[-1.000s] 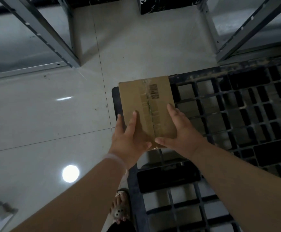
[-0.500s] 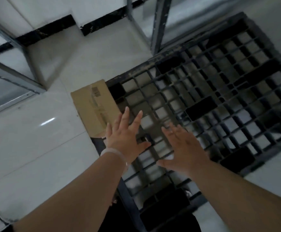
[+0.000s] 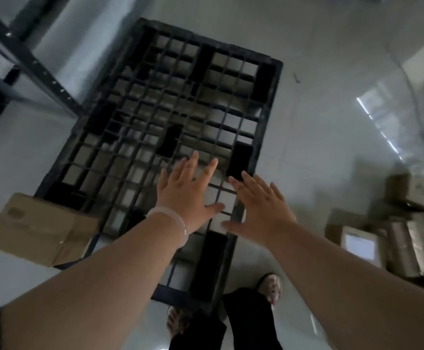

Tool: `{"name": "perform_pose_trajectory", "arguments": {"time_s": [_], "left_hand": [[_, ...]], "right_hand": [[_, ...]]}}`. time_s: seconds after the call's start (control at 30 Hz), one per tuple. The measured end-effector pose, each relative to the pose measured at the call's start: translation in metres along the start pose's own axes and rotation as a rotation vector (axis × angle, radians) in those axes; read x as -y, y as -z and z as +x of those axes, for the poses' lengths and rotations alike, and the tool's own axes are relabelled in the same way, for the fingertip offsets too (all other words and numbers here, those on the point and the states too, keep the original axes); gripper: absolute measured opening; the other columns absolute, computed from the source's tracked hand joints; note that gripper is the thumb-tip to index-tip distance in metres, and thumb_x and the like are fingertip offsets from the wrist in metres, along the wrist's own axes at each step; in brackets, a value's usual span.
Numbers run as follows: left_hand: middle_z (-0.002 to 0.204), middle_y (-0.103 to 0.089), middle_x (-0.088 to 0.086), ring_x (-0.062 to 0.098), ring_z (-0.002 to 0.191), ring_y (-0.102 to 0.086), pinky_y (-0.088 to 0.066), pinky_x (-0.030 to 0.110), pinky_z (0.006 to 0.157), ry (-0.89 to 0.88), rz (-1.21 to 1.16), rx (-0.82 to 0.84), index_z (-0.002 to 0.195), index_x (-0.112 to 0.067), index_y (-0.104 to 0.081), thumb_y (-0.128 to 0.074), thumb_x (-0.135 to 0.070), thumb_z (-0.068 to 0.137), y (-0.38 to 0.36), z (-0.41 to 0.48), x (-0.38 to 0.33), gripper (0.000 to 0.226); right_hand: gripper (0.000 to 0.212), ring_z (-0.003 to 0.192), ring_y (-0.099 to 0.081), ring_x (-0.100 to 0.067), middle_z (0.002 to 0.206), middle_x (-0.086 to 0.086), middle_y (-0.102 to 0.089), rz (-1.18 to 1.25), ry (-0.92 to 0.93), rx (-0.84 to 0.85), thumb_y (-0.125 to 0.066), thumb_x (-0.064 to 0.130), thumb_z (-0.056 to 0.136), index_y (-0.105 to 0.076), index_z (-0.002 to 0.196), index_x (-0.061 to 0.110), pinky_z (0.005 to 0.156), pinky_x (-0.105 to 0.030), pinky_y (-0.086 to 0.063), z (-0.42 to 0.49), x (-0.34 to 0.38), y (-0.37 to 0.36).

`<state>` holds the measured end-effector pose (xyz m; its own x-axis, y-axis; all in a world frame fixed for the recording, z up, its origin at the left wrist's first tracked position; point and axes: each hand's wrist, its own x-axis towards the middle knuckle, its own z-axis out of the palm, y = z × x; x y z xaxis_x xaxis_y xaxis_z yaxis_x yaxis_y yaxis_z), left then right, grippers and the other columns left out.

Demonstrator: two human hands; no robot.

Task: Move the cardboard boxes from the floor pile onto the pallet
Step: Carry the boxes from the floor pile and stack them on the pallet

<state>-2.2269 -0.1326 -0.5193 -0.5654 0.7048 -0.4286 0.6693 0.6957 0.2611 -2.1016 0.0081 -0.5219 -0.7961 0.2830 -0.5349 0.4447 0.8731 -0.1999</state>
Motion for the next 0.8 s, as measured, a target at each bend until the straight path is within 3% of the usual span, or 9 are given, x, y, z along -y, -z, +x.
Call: {"name": "perform_pose_trajectory", "arguments": {"time_s": [0.13, 0.33, 0.57, 0.8], "left_hand": [[0.161, 0.024, -0.002, 0.023, 0.15, 0.013, 0.001, 0.051, 0.121, -0.128, 0.057, 0.002, 0.148, -0.046, 0.02, -0.045, -0.074, 0.085, -0.018, -0.012, -0.082, 0.095], [0.162, 0.021, -0.005, 0.021, 0.15, 0.009, -0.002, 0.05, 0.119, -0.306, 0.088, 0.055, 0.148, -0.049, 0.016, -0.047, -0.076, 0.082, -0.084, -0.029, -0.208, 0.095], [0.162, 0.02, -0.002, 0.021, 0.15, 0.005, -0.011, 0.049, 0.12, -0.399, 0.184, 0.21, 0.147, -0.05, 0.018, -0.043, -0.079, 0.081, -0.197, -0.072, -0.327, 0.095], [0.163, 0.014, -0.004, 0.023, 0.15, 0.0, -0.018, 0.048, 0.119, -0.424, 0.142, 0.256, 0.148, -0.049, 0.014, -0.042, -0.078, 0.082, -0.297, -0.102, -0.401, 0.092]], "right_hand": [[0.102, 0.151, 0.016, -0.016, 0.164, 0.009, 0.017, 0.113, -0.1, -0.058, -0.046, 0.079, 0.08, 0.015, 0.153, 0.042, 0.121, -0.042, 0.011, -0.071, -0.054, -0.011], [0.096, 0.151, 0.014, -0.014, 0.165, 0.008, 0.014, 0.275, -0.307, -0.003, -0.047, 0.073, 0.086, 0.013, 0.154, 0.043, 0.121, -0.04, 0.009, -0.178, -0.15, -0.078], [0.089, 0.151, 0.012, -0.013, 0.166, 0.008, 0.01, 0.443, -0.491, 0.003, -0.048, 0.067, 0.09, 0.009, 0.155, 0.042, 0.118, -0.033, 0.008, -0.305, -0.25, -0.178], [0.093, 0.152, -0.001, -0.018, 0.166, 0.007, -0.001, 0.464, -0.59, 0.079, -0.055, 0.063, 0.088, 0.003, 0.156, 0.038, 0.122, -0.041, -0.003, -0.377, -0.337, -0.273]]}}
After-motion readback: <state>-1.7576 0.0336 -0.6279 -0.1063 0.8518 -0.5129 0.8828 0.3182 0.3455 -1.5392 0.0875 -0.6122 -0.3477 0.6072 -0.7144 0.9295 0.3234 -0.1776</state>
